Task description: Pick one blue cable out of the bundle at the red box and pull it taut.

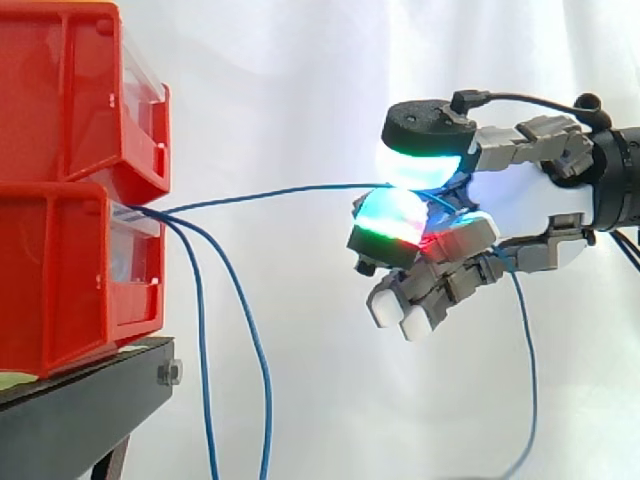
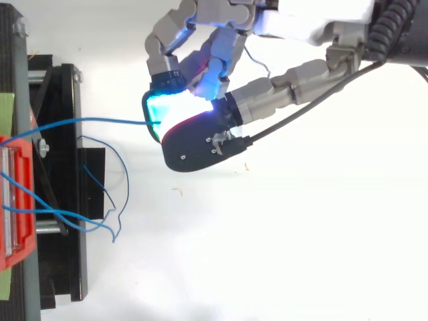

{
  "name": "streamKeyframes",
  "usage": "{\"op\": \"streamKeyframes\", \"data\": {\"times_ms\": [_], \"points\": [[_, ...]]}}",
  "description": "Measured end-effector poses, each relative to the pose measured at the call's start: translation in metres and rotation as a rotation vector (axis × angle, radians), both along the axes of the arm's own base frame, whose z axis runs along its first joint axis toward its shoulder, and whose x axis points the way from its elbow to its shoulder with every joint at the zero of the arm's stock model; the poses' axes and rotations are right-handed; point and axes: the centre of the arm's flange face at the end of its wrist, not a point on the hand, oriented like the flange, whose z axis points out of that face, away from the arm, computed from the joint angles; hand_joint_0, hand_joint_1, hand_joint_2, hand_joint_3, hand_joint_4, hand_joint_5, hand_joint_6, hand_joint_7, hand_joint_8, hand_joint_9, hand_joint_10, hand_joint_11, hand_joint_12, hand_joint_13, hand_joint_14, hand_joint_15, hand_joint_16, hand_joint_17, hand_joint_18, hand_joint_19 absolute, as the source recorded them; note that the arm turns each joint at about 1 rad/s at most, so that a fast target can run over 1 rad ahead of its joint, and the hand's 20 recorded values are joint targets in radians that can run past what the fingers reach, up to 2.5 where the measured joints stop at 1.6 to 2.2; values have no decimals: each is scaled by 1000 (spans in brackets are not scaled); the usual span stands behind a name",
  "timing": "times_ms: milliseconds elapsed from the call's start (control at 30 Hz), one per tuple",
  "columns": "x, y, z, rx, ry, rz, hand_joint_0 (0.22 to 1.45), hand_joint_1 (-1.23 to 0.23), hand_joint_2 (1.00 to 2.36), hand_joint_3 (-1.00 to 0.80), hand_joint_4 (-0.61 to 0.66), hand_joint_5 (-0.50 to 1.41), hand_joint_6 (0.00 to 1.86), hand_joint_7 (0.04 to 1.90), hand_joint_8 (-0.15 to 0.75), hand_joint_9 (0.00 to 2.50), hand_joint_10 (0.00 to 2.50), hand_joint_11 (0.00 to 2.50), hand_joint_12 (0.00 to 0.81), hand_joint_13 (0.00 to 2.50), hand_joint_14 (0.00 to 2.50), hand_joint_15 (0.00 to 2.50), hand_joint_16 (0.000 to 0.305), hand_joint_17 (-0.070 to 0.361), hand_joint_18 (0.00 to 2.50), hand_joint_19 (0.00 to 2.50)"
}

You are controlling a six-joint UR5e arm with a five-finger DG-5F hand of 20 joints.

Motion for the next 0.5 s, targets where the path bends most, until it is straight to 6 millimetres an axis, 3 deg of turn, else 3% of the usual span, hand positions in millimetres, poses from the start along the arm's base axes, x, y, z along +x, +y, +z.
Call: {"op": "streamKeyframes", "data": {"times_ms": [500], "points": [[0, 0, 0, -5, 0, -2, 684, -934, 1020, -170, 126, -131, 906, 1218, 368, 1215, 11, 1362, 395, 745, 17, 417, 53, 119, 698, 390]]}}
